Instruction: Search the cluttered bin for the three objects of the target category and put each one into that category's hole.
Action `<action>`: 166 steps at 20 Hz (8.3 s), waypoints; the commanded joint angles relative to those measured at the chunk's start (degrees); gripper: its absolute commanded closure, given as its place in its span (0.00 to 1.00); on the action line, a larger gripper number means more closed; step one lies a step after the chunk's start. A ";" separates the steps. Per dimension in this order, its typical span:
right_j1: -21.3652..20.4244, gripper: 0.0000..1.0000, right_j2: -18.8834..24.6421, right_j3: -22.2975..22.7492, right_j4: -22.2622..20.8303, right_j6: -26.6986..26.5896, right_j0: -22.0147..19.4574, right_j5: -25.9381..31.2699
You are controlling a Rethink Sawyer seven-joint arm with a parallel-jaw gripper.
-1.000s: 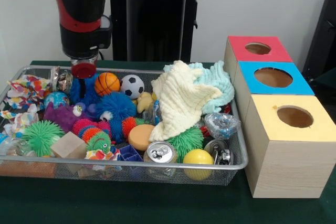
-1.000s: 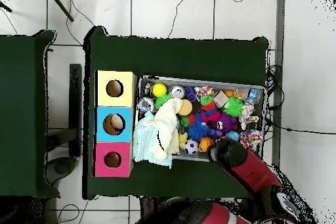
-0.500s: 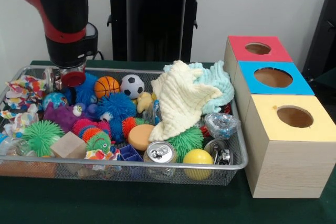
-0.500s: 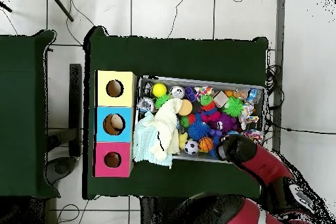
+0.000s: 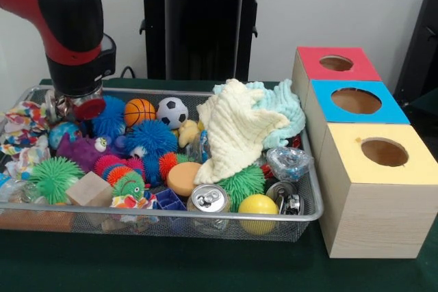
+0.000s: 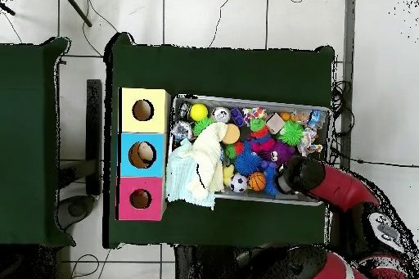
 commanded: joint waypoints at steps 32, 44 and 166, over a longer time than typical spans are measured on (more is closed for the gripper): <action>-16.75 0.00 8.49 7.15 -5.66 2.00 5.46 4.50; -10.66 0.00 19.76 14.81 -6.53 -5.34 2.56 -7.61; -15.06 0.00 37.21 8.85 -28.05 -8.85 -16.79 3.09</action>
